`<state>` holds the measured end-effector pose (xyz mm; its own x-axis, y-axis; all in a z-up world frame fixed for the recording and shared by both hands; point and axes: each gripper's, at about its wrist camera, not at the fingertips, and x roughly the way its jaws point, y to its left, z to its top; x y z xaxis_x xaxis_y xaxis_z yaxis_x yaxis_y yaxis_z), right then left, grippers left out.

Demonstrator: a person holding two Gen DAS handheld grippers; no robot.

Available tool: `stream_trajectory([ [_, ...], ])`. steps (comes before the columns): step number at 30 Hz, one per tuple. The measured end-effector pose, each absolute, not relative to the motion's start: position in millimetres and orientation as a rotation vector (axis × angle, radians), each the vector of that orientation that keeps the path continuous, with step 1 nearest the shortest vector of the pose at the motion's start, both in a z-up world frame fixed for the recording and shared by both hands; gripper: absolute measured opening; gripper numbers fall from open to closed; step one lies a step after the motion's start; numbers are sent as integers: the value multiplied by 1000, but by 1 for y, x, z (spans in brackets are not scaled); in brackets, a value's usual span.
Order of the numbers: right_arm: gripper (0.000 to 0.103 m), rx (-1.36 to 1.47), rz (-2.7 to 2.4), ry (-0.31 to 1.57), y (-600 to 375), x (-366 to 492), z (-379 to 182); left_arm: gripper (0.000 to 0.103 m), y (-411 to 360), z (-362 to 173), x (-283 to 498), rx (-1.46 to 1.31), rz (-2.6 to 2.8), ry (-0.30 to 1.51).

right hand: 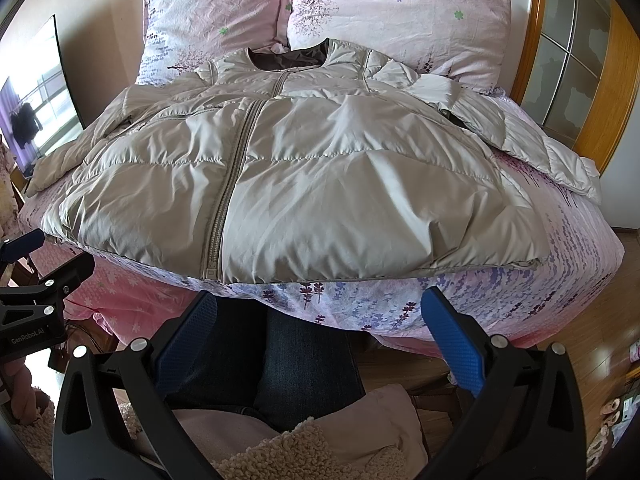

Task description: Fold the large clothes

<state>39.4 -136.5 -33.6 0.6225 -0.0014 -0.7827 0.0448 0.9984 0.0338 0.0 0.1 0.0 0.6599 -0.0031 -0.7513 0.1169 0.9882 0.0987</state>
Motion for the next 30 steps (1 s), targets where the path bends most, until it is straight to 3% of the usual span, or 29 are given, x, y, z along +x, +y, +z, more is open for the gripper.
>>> stream_trajectory([
  [30, 102, 120, -15, 833, -152, 51, -21, 101, 3, 3, 6, 111, -110, 836],
])
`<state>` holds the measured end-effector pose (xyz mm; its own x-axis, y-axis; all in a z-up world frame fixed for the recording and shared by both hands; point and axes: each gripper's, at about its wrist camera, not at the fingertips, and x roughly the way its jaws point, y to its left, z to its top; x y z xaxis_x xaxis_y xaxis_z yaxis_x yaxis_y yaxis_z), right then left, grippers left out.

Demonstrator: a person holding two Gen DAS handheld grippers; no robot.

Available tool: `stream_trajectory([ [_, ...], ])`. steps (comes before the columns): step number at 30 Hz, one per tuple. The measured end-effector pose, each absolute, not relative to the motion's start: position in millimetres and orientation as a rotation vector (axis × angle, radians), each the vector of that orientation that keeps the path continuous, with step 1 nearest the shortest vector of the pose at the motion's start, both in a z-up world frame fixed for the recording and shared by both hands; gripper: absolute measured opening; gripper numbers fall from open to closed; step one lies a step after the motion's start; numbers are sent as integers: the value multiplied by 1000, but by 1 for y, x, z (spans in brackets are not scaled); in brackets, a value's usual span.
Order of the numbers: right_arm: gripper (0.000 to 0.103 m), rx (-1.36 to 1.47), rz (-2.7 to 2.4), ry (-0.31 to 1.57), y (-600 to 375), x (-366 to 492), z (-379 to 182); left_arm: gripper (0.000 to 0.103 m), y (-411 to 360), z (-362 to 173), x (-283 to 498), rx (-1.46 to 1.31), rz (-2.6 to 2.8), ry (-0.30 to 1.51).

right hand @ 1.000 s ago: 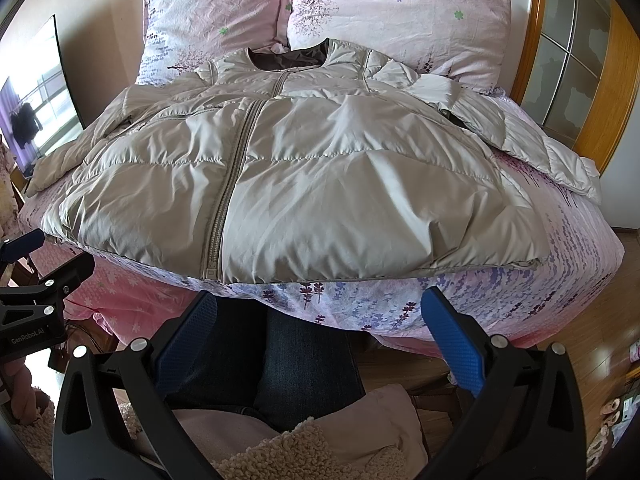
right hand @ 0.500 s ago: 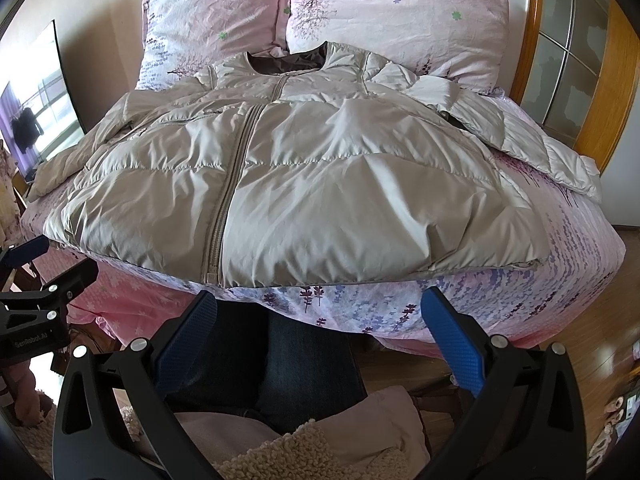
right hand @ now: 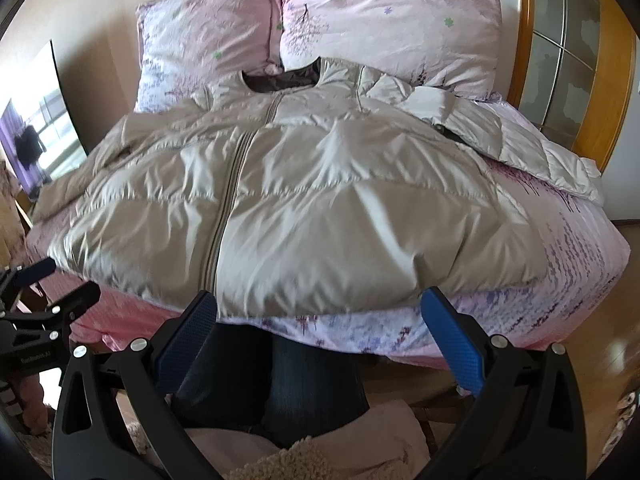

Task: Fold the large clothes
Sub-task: 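Grasp the jacket sleeve cuff with the right gripper and lift it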

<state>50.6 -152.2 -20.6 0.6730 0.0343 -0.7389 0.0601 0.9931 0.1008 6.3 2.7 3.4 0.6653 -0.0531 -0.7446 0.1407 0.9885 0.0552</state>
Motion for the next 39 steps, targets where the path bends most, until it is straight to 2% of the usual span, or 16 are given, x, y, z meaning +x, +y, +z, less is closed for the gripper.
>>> stream_trajectory([
  [6, 102, 303, 59, 798, -188, 71, -13, 101, 20, 13, 20, 72, -60, 784],
  [11, 102, 682, 70, 742, -263, 95, -14, 101, 41, 29, 31, 61, -15, 670],
  [18, 100, 857, -174, 694, -361, 126, -18, 101, 103, 39, 77, -167, 26, 735],
  [29, 69, 1296, -475, 654, -505, 150, -92, 101, 181, 42, 126, -204, 166, 632],
  [31, 62, 1329, -512, 632, -522, 147, -100, 101, 194, 37, 135, -231, 179, 650],
  [35, 54, 1343, -567, 583, -542, 147, -103, 101, 225, 17, 156, -383, 170, 743],
  [39, 40, 1321, -624, 576, -551, 147, -104, 101, 240, 2, 163, -429, 212, 753],
])
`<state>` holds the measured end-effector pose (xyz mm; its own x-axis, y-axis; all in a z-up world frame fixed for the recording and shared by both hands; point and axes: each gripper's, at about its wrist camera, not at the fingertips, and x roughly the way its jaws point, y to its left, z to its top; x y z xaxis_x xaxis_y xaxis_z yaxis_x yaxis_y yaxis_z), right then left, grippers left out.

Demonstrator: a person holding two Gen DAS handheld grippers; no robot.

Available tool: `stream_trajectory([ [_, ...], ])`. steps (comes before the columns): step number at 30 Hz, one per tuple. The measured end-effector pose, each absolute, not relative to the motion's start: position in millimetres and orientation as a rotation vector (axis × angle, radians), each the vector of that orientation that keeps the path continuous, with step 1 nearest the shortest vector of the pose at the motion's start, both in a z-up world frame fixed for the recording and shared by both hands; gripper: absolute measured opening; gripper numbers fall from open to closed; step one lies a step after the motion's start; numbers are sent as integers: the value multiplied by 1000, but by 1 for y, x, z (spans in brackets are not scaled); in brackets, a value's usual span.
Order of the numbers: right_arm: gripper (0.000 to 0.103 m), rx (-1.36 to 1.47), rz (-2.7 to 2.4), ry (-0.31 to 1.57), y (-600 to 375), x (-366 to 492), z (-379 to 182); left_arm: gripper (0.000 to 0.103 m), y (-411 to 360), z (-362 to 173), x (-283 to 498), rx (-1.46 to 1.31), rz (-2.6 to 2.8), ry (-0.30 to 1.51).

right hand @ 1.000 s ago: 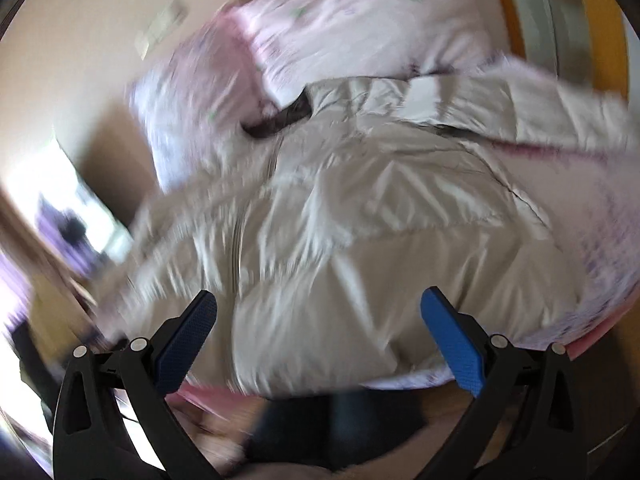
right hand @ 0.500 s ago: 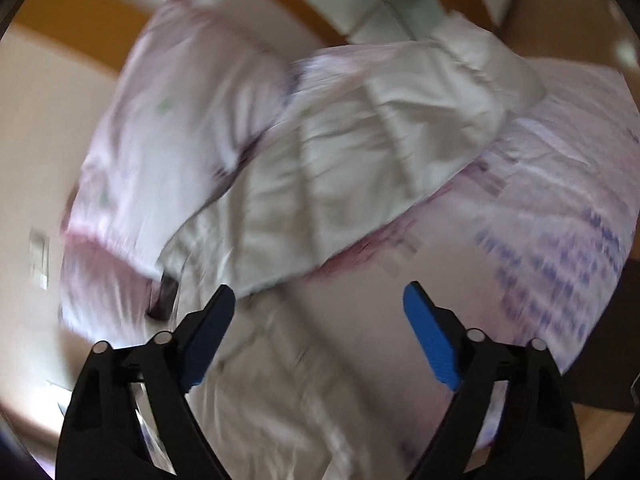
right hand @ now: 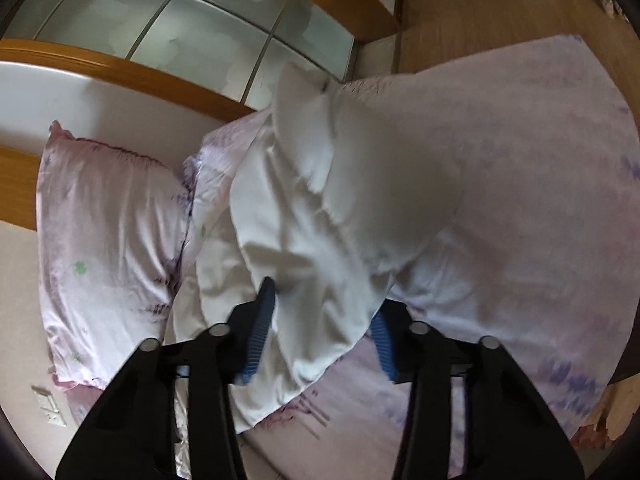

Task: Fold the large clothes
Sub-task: 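Grasp the jacket sleeve cuff with the right gripper and lift it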

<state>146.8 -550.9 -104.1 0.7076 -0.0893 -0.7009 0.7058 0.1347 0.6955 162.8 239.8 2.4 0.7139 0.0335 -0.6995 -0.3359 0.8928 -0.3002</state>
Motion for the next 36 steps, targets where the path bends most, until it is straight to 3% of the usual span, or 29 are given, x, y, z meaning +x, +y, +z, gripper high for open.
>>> stream_trajectory([
  [4, 14, 1242, -659, 591, -552, 146, -100, 101, 243, -2, 165, -411, 238, 733],
  [7, 7, 1141, -680, 594, -545, 153, -83, 101, 243, 1, 164, -387, 237, 669],
  [24, 5, 555, -424, 497, -408, 252, 76, 101, 267, -12, 170, -515, 180, 733],
  [36, 5, 398, -181, 540, -299, 318, 99, 101, 268, -2, 165, -496, 152, 698],
])
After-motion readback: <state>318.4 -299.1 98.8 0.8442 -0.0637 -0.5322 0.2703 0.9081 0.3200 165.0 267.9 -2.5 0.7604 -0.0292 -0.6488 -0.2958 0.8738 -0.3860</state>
